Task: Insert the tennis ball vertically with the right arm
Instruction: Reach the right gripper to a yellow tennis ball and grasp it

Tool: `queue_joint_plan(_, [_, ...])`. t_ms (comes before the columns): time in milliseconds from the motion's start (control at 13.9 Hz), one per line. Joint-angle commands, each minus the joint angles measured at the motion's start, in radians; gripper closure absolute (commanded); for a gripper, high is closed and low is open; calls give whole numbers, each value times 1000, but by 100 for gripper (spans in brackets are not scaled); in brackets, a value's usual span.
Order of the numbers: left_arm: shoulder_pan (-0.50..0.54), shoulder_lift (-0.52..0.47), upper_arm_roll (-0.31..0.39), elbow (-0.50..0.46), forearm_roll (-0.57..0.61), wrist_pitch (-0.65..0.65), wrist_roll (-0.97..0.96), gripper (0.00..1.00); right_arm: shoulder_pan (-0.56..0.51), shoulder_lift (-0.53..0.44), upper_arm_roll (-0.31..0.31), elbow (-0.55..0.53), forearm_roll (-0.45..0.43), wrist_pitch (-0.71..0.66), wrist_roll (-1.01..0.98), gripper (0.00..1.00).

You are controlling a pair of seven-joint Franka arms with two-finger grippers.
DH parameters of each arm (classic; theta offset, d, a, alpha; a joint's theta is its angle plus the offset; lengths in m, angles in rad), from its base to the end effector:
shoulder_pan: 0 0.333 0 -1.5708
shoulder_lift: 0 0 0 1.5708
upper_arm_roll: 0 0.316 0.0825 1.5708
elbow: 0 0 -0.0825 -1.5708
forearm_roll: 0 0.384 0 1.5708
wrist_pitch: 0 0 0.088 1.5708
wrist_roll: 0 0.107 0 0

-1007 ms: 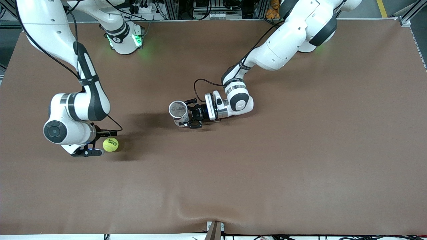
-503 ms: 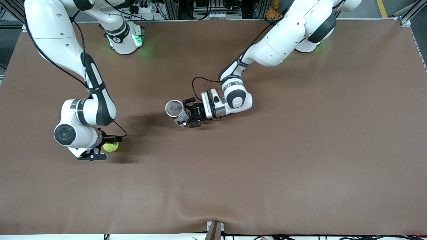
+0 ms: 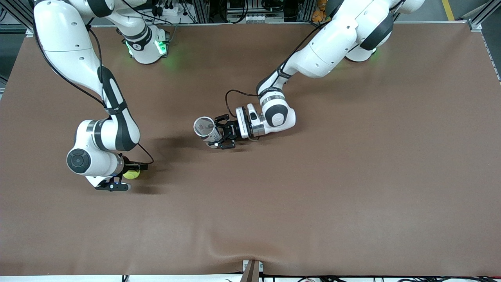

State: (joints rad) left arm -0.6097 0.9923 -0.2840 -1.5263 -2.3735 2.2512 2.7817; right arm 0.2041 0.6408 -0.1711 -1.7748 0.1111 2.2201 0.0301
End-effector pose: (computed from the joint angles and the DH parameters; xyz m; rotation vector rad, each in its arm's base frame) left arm 0.4512 -0.5418 0.0990 1.4330 -1.0302 1.2491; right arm 0.6377 0.0311 0.1875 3.0991 -0.0754 -0.2843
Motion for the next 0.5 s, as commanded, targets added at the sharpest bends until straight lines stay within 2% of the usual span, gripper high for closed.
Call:
queue_joint_plan(0, [2, -4, -12, -15, -35, 5, 205, 28, -5, 17, 1, 28, 7, 6, -4, 0])
queue_joint_plan(144, [4, -6, -12, -15, -33, 4, 211, 28, -9, 17, 1, 54, 6, 4, -3, 0])
queue_joint_plan(216, [5, -4, -12, -15, -36, 2, 216, 28, -9, 17, -1, 57, 2, 4, -4, 5])
queue_joint_plan(431, [4, -4, -12, -15, -43, -1, 217, 28, -12, 22, -1, 58, -4, 7, -4, 36])
